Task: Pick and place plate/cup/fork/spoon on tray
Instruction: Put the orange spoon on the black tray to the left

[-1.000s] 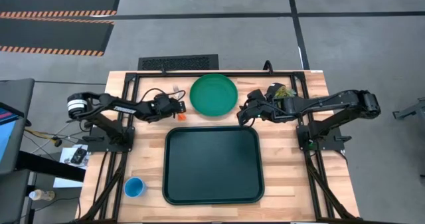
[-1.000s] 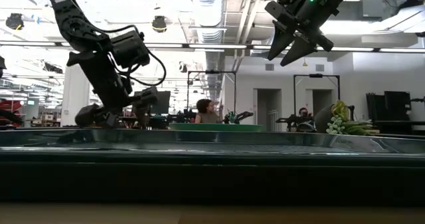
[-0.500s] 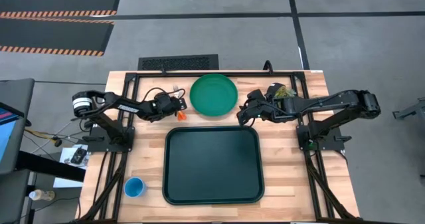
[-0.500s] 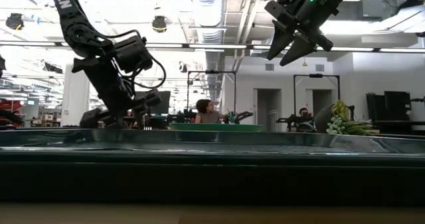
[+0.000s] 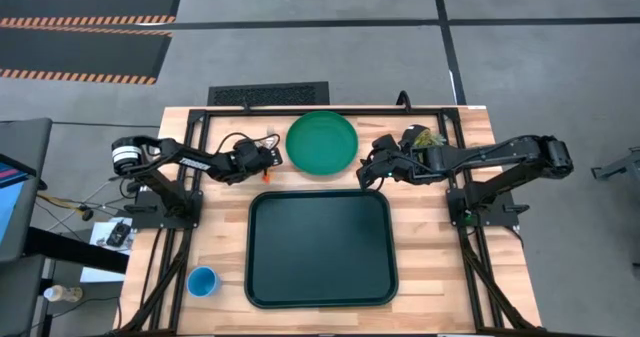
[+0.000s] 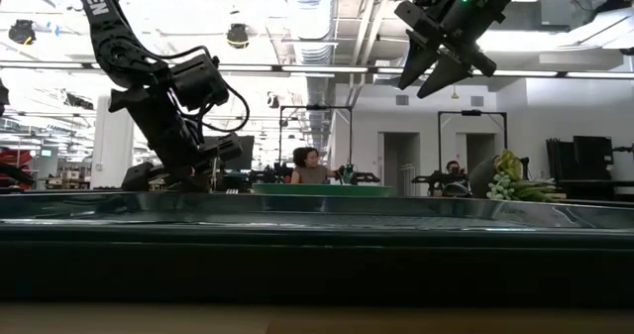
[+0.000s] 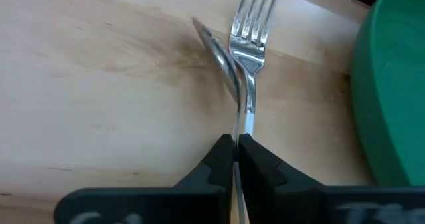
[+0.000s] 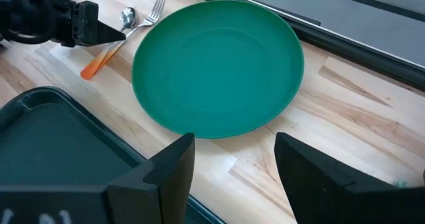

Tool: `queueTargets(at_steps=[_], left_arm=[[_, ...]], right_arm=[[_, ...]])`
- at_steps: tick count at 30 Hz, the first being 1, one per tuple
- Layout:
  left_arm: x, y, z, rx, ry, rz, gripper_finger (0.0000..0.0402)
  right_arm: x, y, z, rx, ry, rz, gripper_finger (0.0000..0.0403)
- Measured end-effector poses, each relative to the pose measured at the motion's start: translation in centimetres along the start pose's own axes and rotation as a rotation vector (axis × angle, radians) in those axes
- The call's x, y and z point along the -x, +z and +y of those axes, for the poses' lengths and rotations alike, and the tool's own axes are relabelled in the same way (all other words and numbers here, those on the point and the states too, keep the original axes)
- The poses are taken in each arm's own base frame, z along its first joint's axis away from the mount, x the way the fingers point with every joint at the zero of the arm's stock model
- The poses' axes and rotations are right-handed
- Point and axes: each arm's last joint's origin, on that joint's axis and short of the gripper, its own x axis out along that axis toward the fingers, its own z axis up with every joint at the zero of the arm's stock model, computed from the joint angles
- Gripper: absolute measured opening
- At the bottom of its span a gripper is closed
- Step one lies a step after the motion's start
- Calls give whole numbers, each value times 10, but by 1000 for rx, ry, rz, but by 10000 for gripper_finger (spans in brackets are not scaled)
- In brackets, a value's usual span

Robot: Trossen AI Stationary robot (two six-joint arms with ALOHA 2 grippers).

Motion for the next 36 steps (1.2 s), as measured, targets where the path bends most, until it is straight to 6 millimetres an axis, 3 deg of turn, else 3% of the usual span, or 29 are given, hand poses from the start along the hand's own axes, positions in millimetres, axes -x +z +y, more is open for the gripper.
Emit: queueTargets(at_steps=[15,18,22,29,36], left_arm=[[30,9,-16,-36,-167,-16,0],[45,11,-26,-81,-292,-16,0],[76,17,-47,-158,-603,12,0],[130,24,-63,-252,-1159,221,0],[164,22,-65,-159,-1423,502,0]], right_arm=[[0,0,0,3,3,-3,233],[0,2,2,38,22,-13,233],[1,10,11,104,123,-77,233],[17,26,36,410,270,-351,233],[53,20,68,960,354,-680,233]])
